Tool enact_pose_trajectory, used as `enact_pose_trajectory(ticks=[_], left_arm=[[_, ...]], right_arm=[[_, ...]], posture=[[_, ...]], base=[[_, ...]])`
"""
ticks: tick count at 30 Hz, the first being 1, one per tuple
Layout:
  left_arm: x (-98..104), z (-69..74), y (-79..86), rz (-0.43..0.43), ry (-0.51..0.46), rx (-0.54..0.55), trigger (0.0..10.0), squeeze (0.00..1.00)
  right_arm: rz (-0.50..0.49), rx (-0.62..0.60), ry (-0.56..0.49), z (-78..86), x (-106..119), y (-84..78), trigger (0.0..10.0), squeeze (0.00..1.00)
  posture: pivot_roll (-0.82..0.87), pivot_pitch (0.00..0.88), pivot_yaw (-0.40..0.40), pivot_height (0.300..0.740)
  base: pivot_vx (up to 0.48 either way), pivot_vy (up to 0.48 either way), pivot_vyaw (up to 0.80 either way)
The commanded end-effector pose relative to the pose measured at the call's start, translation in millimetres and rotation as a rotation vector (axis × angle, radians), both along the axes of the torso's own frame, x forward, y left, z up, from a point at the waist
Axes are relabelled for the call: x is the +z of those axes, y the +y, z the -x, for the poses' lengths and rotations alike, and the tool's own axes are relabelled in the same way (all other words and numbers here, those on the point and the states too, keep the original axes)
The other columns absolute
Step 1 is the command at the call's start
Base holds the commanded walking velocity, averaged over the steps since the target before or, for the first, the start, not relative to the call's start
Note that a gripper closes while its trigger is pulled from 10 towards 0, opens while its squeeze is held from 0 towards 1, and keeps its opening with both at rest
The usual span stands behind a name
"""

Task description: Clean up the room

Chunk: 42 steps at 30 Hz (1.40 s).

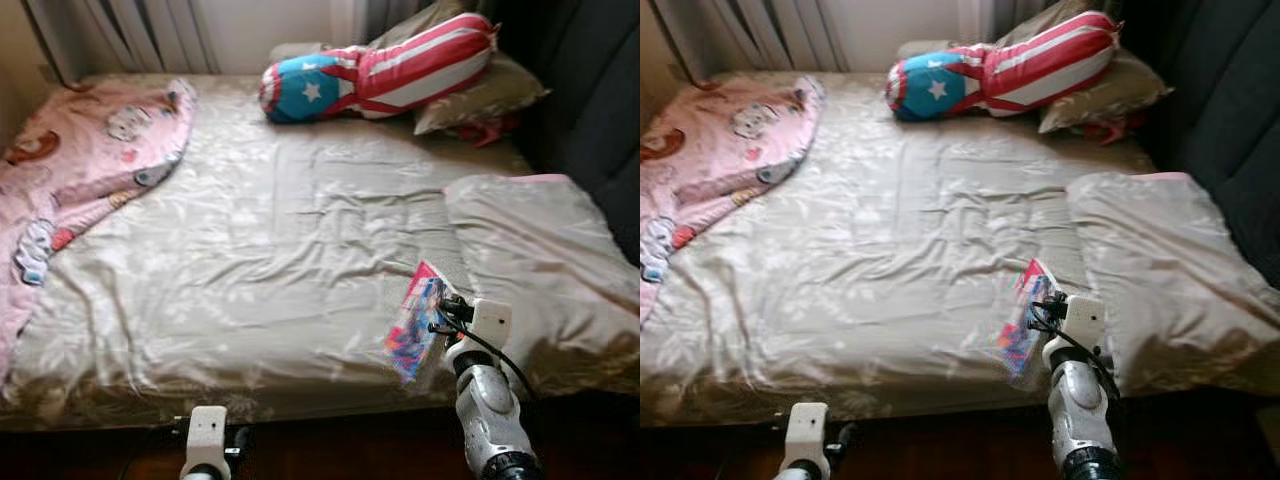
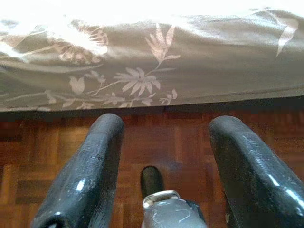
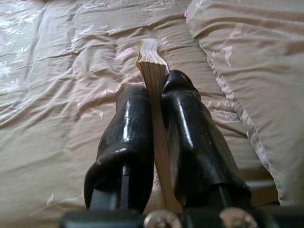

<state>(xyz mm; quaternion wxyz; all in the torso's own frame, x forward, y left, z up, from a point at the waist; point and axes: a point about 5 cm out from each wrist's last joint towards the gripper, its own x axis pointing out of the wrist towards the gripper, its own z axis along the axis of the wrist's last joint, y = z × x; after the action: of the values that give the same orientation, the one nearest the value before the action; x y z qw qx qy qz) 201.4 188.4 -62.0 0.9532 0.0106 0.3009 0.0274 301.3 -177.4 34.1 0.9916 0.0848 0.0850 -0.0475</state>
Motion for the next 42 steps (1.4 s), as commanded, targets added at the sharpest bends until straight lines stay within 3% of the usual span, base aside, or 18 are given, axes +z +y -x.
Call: enact_pose_trajectory(ticks=[1, 8, 35, 42], left_arm=[[-4.4, 7.8, 5.8, 0.002, 0.034, 0.026, 10.0, 0.00], [-5.2, 8.6, 5.7, 0.012, 0.040, 0.032, 10.0, 0.00], [-5.3, 8.9, 6.7, 0.010, 0.042, 0.039, 10.0, 0.00], [3.7, -4.2, 4.9, 0.020, -0.028, 0.040, 10.0, 0.00]], right_arm=[[-0.003, 0.002, -0.032, -3.0, 5.8, 2.1, 10.0, 0.00], [-0.002, -0.001, -0.029, -3.0, 5.4, 1.5, 10.0, 0.00], [0.008, 0.006, -0.015, -2.6, 3.4, 1.5, 10.0, 0.00], [0.002, 0.023, -0.008, -2.4, 2.3, 3.8, 10.0, 0.00]], posture=[[-0.05, 0.131, -0.025, 0.740], [-0.05, 0.132, -0.026, 0.740], [-0.05, 0.132, -0.029, 0.740], [-0.05, 0.135, -0.031, 0.740]], base=[[0.000, 0.000, 0.00], [0.000, 0.000, 0.00], [0.305, 0.000, 0.00], [0.000, 0.000, 0.00]])
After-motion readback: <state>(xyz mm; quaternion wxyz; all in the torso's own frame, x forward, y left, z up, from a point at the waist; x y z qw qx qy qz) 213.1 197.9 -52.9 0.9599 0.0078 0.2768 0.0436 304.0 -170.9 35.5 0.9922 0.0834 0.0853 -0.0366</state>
